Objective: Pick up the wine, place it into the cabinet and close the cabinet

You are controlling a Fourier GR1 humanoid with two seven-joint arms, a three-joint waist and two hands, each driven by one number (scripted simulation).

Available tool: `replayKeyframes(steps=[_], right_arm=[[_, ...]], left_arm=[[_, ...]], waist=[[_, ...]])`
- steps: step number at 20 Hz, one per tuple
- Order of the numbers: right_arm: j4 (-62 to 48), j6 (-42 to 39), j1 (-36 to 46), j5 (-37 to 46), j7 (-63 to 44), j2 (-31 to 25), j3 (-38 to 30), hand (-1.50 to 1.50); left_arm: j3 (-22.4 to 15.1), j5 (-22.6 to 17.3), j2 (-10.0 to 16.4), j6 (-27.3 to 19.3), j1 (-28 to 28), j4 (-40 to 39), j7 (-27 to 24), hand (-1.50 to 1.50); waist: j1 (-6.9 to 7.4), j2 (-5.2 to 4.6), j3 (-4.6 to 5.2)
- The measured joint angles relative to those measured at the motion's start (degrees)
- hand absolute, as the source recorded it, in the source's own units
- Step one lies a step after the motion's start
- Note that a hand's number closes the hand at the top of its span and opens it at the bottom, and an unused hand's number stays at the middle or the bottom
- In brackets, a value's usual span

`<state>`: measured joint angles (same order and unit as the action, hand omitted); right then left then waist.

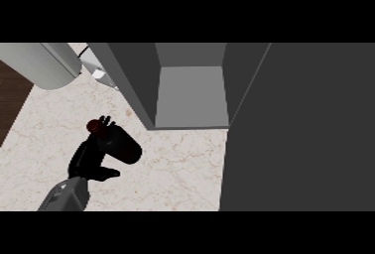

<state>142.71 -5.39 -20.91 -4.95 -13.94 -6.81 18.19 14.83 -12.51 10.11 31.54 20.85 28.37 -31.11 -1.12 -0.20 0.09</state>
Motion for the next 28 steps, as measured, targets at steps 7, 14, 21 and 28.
replayKeyframes(steps=[7, 14, 21, 28], right_arm=[[-0.2, -0.1, 0.1, 0.2, -0.2, 0.9, 0.6, -1.5], [-0.4, -0.8, 0.3, 0.1, -0.3, 1.2, 0.0, -1.5], [-0.2, -1.9, -2.6, 0.3, 1.1, 0.8, 0.9, -1.5], [-0.5, -1.4, -2.4, 0.7, 1.1, 1.4, 1.1, -1.5]], left_arm=[[1.5, -0.5, -0.3, -0.4, 4.3, -7.6, -2.4, -1.5], [1.2, -0.1, -1.6, 1.6, 6.4, -11.3, -3.7, 1.5], [0.1, 0.7, -2.5, 3.2, 7.9, -12.2, -3.0, 1.5], [-3.4, 6.1, -2.4, -7.5, 3.5, -6.6, -13.6, 1.5]], waist=[[-0.21, -0.09, 0.03], [-0.39, -0.15, 0.04], [-0.61, -0.1, 0.05], [0.21, 0.12, -0.02]])
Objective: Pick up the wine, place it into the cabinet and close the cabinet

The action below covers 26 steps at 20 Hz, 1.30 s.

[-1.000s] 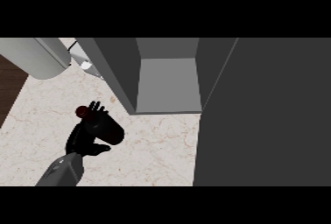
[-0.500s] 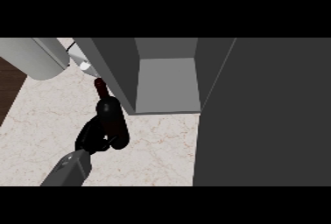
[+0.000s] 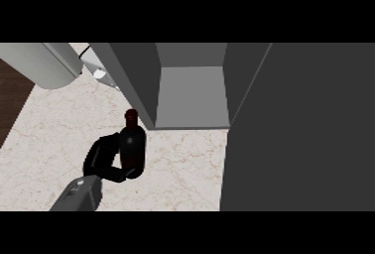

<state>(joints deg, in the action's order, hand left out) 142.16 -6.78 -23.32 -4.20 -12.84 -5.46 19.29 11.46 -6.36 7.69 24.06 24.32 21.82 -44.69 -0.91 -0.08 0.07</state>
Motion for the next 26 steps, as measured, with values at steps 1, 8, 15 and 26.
replayKeyframes(steps=[1, 8, 15, 26], right_arm=[[0.0, -0.3, -0.3, 0.0, 0.2, -0.2, -0.2, -1.5], [0.5, -0.2, -1.7, 0.2, 0.4, -0.4, -0.1, -1.5], [0.4, -0.2, -1.3, 0.4, 0.3, -0.2, -0.2, -1.5], [0.3, -0.3, -1.0, 0.2, -0.6, 0.1, -1.4, -1.5]], left_arm=[[-0.1, 0.3, 0.3, -1.4, -1.2, 0.9, -1.5, 1.5], [-2.5, 3.8, 0.3, -12.2, -5.2, 8.6, -5.3, 1.5], [-6.2, 6.0, -1.5, -19.5, -9.1, 21.9, 3.7, 1.5], [-12.6, 8.8, -6.3, -29.0, -8.4, 39.0, 23.0, 1.5]], waist=[[0.14, 0.1, -0.03], [0.65, 0.43, -0.17], [0.96, 0.38, -0.15], [0.7, 0.25, -0.11]])
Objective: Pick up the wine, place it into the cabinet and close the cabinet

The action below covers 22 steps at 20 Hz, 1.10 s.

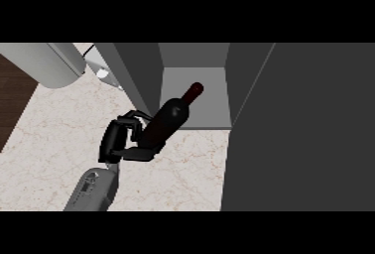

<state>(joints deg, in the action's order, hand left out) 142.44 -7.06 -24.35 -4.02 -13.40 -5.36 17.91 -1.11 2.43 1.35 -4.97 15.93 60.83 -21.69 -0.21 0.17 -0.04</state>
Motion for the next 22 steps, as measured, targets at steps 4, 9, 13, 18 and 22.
replayKeyframes(steps=[4, 9, 13, 18, 22], right_arm=[[-0.3, -1.2, -0.3, -0.3, 1.3, -0.3, -1.4, -1.5], [-0.2, -1.1, -0.1, -0.3, 1.1, 0.2, -1.1, -1.5], [-0.3, -1.7, -0.2, -0.4, 1.3, 0.1, -0.9, -1.5], [-0.6, -2.6, -1.0, -0.4, 2.6, 0.3, -0.4, -1.5], [-0.7, -3.4, -1.6, -0.6, 3.1, 0.1, -0.6, -1.5]], left_arm=[[-1.6, 2.3, 0.5, -4.3, 1.4, 0.2, 3.7, 1.5], [-2.8, 4.8, 2.0, -9.0, 3.4, -0.5, 7.1, 1.5], [-4.5, 3.3, 3.4, -12.7, 4.4, -0.9, 9.5, 1.5], [-6.0, 0.4, 4.6, -16.5, 5.2, -1.4, 11.7, 1.5], [-7.5, 0.2, 5.2, -19.3, 5.8, -1.6, 14.0, 1.5]], waist=[[0.07, -0.02, -0.06], [0.03, 0.06, -0.15], [-0.45, 0.09, -0.2], [-1.28, 0.09, -0.24], [-1.46, 0.18, -0.33]])
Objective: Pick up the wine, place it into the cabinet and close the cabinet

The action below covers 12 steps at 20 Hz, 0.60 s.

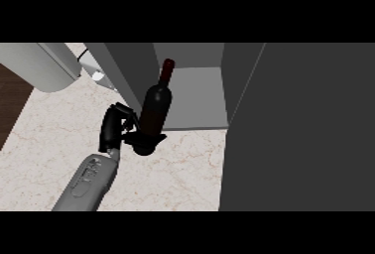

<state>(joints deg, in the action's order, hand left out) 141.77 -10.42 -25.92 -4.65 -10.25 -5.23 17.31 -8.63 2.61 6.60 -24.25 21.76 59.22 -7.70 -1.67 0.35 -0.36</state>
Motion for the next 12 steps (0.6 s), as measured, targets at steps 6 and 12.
replayKeyframes(steps=[6, 12], right_arm=[[-0.1, -0.3, 0.3, -0.2, 0.2, 0.5, 0.3, -1.5], [-0.4, -1.2, 0.6, -0.5, 0.7, 0.5, 0.0, -1.5]], left_arm=[[-1.8, 3.1, 1.0, -4.1, 1.0, -1.0, 2.5, 1.5], [-2.5, 5.4, 1.3, -6.7, 1.1, -1.5, 3.2, 1.5]], waist=[[-0.39, 0.23, -0.23], [-1.05, 0.39, -0.52]])
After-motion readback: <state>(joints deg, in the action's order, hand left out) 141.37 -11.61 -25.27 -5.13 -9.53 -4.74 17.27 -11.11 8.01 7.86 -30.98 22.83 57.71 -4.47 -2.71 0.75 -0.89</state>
